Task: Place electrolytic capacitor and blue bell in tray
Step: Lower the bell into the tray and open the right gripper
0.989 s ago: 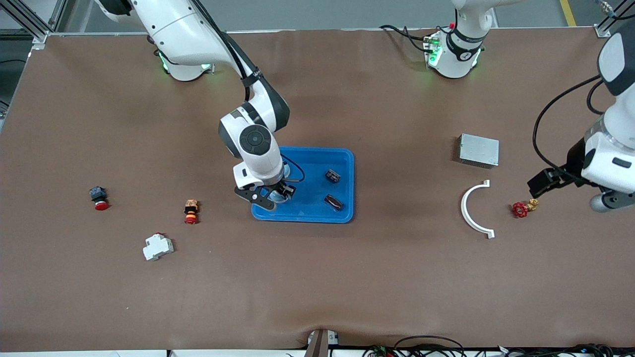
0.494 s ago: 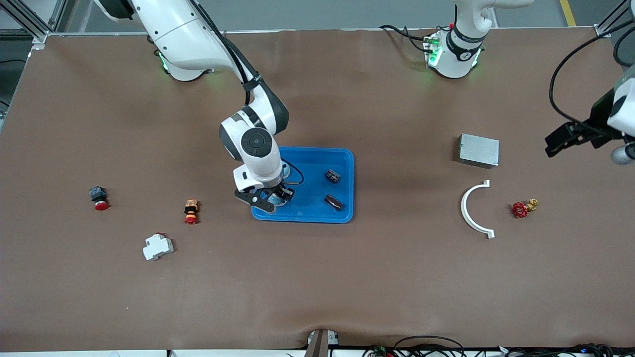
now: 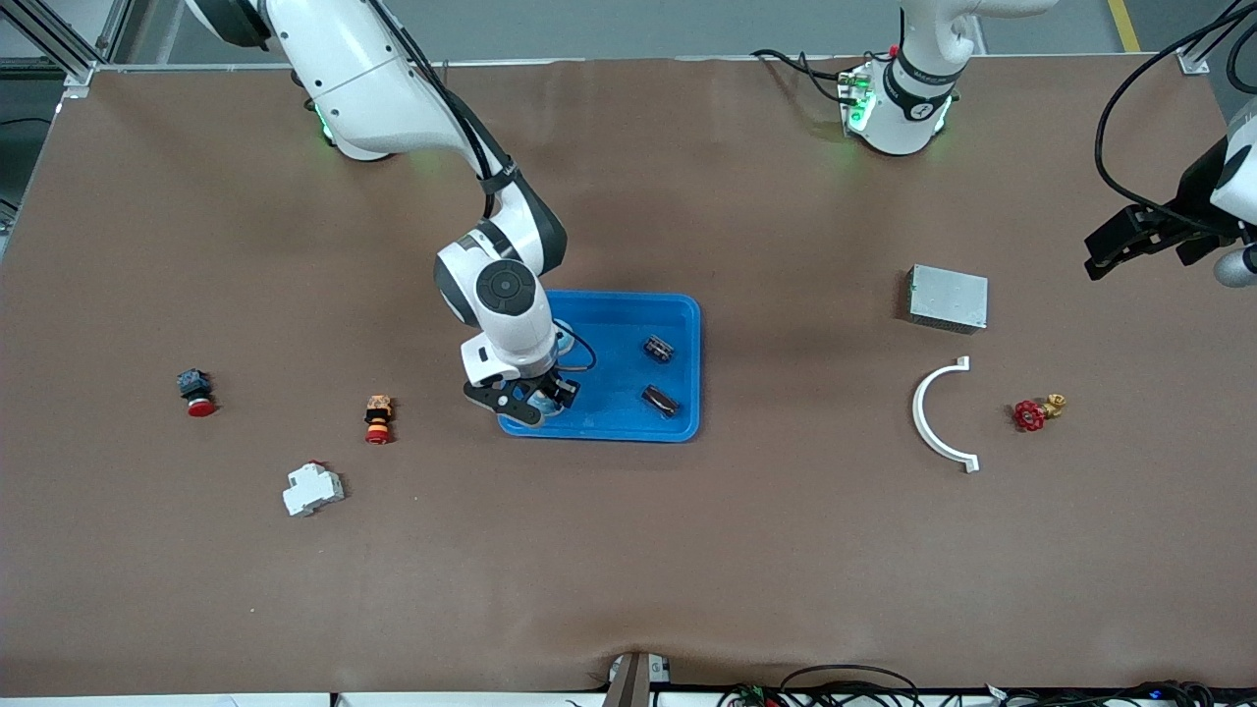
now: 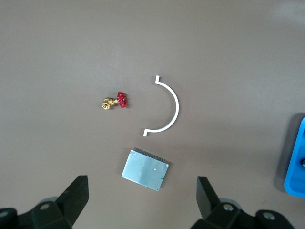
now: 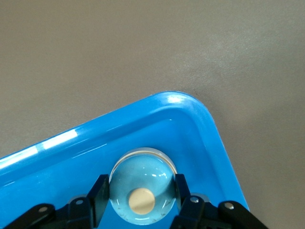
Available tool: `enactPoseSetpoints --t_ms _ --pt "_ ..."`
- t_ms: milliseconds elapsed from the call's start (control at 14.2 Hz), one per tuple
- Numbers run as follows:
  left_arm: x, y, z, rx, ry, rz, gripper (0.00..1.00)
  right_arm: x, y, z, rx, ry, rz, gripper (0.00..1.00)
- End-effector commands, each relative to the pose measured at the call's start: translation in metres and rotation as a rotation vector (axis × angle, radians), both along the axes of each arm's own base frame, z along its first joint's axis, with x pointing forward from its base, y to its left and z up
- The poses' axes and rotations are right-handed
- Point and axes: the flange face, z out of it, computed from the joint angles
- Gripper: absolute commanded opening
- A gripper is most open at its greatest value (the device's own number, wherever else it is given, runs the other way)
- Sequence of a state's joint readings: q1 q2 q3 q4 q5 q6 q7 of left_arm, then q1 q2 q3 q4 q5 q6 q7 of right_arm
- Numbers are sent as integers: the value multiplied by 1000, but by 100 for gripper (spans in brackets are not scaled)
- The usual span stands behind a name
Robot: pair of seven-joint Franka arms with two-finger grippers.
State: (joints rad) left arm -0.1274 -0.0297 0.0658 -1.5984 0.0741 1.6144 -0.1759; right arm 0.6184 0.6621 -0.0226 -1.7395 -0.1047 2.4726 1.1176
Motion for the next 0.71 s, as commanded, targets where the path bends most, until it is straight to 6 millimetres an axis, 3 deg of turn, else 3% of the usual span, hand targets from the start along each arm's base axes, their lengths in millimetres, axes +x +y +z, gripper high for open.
enactPoseSetpoints --t_ms 0,71,353,494,636 --pt "-6 1 4 -17 4 -26 100 2 -6 -5 -9 -17 -58 44" --pt "-6 1 4 -17 3 -26 100 0 -4 -6 -11 -17 -53 99" --pt "-8 1 8 -18 -3 -27 100 1 -3 1 -12 -18 -46 100" --pt "-11 1 12 -19 -9 -26 100 5 -3 15 -39 8 -45 100" --pt "-14 2 14 -19 -7 -24 100 18 -4 60 -78 51 -34 100"
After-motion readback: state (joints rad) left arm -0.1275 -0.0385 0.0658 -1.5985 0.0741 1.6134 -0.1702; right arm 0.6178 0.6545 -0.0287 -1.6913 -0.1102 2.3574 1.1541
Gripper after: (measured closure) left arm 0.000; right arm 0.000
